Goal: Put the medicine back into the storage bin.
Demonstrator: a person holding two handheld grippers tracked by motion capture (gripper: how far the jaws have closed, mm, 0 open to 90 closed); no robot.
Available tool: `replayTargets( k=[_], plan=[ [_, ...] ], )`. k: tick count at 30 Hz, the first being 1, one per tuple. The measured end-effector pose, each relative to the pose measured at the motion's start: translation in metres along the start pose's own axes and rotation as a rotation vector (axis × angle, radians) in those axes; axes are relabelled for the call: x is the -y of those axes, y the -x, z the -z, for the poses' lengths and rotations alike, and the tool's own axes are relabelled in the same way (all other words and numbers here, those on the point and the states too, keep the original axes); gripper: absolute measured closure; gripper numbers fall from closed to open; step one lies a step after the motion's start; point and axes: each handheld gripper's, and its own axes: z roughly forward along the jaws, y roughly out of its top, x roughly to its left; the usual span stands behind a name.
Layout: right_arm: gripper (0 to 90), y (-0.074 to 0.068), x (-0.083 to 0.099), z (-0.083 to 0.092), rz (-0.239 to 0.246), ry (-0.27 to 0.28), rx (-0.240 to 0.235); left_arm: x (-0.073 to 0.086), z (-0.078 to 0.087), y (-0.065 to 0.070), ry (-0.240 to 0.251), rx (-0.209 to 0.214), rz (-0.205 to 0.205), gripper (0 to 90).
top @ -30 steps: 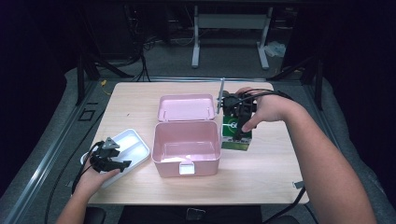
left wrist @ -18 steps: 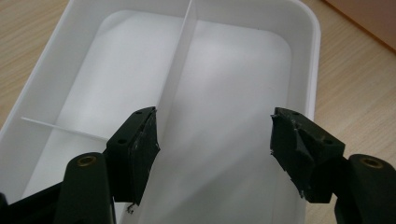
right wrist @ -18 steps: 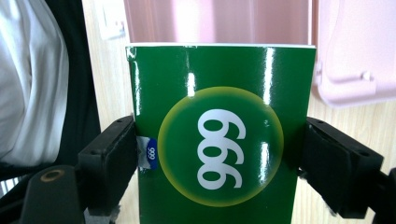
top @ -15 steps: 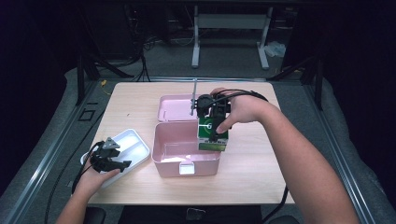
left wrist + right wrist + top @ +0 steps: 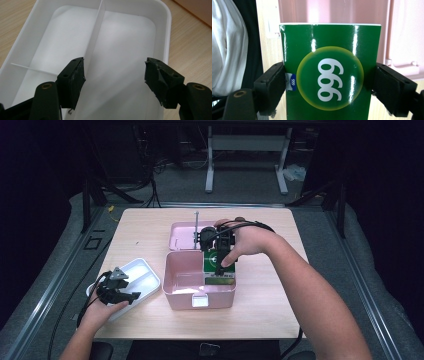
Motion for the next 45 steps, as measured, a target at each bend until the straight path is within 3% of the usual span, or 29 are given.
replayTargets(
  k=[4, 6, 7, 8, 17, 26, 45],
  plan=[
    [16.6, 0.001, 0.002, -0.009, -0.005, 0.006, -0.019, 0.0, 0.0, 0.0, 0.0, 0.002, 0.003, 32.6],
    [16.5, 0.003, 0.003, -0.015, -0.009, 0.0, -0.019, 0.0, 0.0, 0.0, 0.0, 0.002, 0.0, 32.7],
    [16.5, 0.003, 0.004, -0.019, -0.013, 0.021, -0.006, 0.0, -0.001, 0.0, 0.001, 0.001, 0.002, 32.7],
    [16.5, 0.004, 0.005, -0.022, -0.016, 0.0, -0.02, 0.0, -0.001, 0.0, 0.001, 0.002, 0.0, 32.8],
    [16.3, 0.009, 0.006, -0.059, -0.025, -0.003, -0.041, 0.0, -0.001, 0.001, 0.002, 0.001, 0.005, 33.0],
    [16.2, 0.012, 0.004, -0.083, -0.017, -0.014, -0.033, 0.0, -0.001, 0.0, -0.001, 0.005, 0.006, 33.3],
    [15.0, 0.017, 0.003, -0.099, -0.037, -0.046, 0.008, 0.0, -0.002, 0.0, -0.006, 0.007, 0.001, 33.6]
  ],
)
